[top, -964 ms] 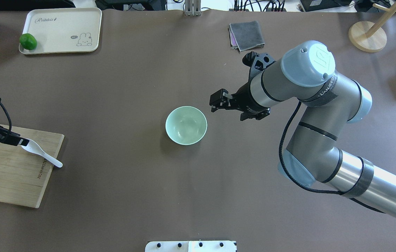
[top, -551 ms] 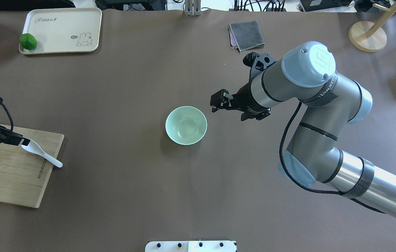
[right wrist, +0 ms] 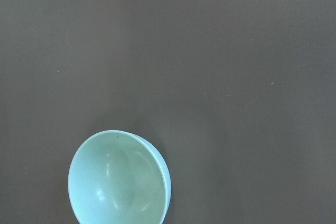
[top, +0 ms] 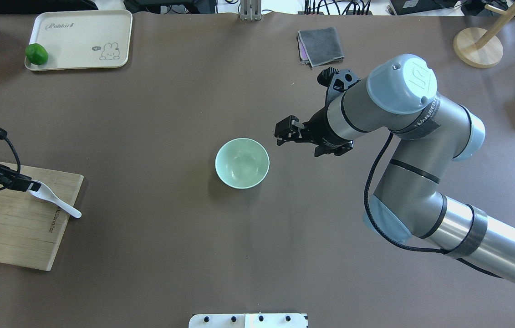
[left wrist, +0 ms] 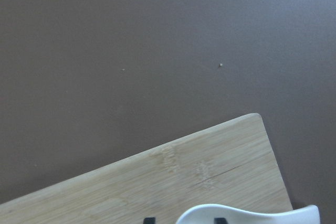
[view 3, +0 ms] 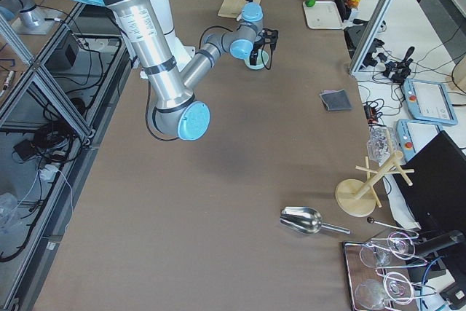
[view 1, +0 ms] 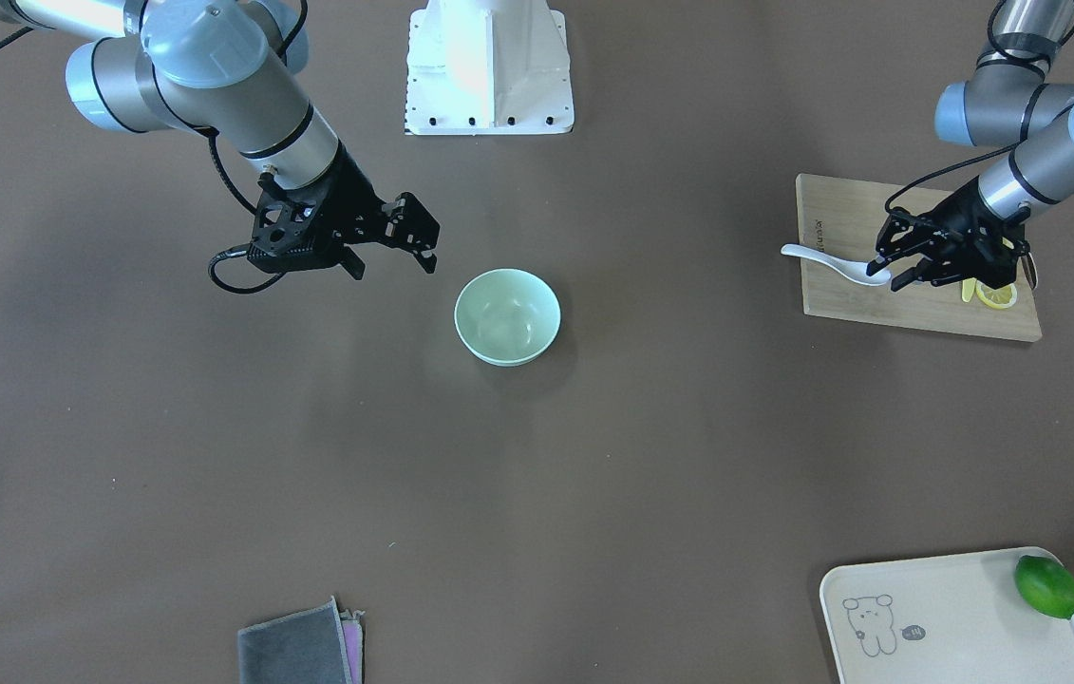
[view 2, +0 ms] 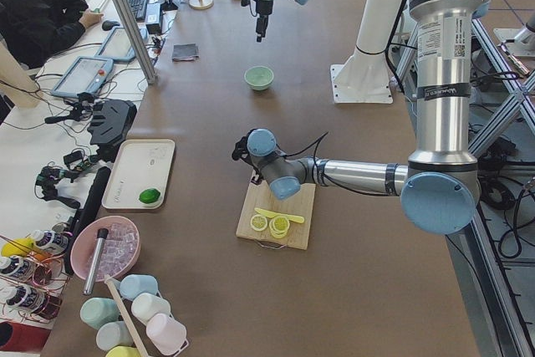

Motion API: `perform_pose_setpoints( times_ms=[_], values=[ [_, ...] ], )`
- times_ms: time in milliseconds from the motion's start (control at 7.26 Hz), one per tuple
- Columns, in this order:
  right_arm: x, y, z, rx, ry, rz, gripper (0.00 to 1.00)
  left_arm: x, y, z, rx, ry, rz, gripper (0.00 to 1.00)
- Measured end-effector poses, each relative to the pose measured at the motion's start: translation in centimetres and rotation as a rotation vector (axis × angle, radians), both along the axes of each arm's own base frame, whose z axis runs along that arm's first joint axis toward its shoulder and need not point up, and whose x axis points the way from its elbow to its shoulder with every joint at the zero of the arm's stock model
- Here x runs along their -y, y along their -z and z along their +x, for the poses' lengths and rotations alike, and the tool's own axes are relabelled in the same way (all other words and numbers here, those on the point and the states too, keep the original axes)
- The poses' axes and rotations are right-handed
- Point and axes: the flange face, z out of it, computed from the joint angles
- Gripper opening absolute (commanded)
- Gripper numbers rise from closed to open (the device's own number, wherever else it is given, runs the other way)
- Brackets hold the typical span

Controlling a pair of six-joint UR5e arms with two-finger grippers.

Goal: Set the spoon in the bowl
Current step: 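Grasp the white spoon handle on the cutting board with the left gripper and lift it, then carry the spoon over the bowl with the left gripper and lower it inside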

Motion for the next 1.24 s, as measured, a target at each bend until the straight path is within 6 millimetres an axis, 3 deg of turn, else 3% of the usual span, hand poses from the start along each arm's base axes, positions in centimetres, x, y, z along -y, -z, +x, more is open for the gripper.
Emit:
perform_pose_setpoints(
  times_ms=[275, 413, 826, 1239],
  values=[
    [0.0, 0.1, 0.1, 0.001, -0.004, -0.003, 1.0, -0.3, -0.8, 0.7, -0.001, 0.0, 0.022, 0.06],
    [0.0, 0.0, 0.2, 0.002, -0.006, -0.004, 1.0, -0.3, -0.8, 0.7, -0.007, 0.0, 0.027, 0.0],
    [-0.8, -0.2, 1.2, 0.008, -0.008, -0.003, 1.0, -1.0, 0.8, 0.4, -0.039, -0.02, 0.03, 0.0],
    [-1.2, -0.2, 1.8, 0.014, -0.007, -0.001, 1.0, -0.2, 6.8, -1.0, -0.165, -0.039, -0.064, 0.0]
  ],
)
